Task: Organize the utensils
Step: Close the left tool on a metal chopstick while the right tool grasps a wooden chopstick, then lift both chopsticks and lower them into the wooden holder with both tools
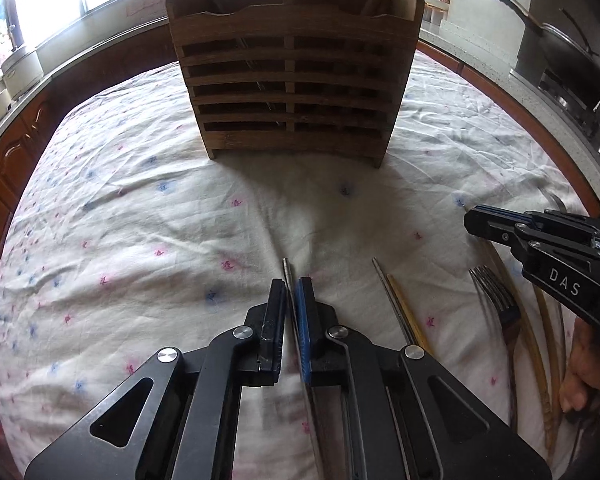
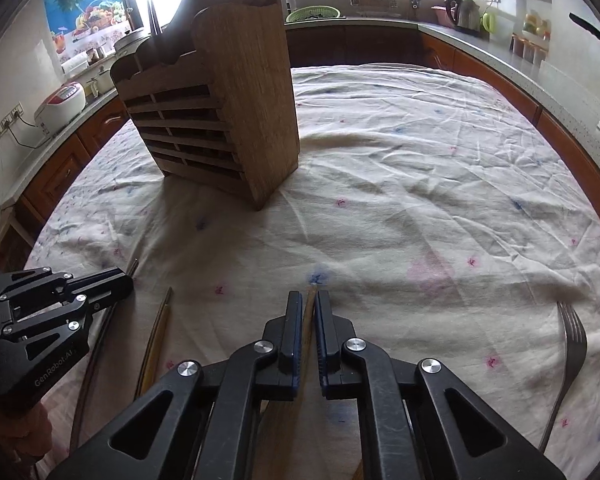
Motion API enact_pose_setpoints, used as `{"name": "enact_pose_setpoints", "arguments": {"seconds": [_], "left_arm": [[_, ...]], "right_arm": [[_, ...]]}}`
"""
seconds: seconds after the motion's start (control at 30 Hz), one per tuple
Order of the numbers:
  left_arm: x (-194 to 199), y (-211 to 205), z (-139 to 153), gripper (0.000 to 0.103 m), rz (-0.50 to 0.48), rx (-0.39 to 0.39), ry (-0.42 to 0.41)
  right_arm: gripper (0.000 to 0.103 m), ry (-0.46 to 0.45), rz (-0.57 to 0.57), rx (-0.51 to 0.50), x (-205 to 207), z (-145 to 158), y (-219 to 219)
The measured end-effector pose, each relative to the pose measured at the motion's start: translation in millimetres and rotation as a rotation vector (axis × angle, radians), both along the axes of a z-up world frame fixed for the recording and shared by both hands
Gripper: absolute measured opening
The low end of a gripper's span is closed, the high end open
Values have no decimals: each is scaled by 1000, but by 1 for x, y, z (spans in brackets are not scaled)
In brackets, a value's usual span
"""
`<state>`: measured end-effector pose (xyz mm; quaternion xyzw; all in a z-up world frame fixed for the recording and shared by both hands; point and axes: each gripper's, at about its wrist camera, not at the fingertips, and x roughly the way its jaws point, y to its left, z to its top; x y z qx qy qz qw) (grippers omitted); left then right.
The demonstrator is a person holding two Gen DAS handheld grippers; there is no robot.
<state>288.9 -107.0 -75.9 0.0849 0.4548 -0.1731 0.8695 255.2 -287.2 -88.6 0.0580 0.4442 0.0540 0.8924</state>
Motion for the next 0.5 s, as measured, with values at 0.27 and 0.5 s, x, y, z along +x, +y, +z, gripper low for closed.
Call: {"name": "enact_pose_setpoints", "arguments": {"seconds": [0.27, 0.5], "left_arm": [[-16, 39, 22, 0, 26, -117, 2], [-7, 16, 12, 12, -13, -65, 46]], "right_arm": [[5, -85, -6, 135, -20, 36, -4], [5, -127, 3, 151, -32, 55, 2]]}}
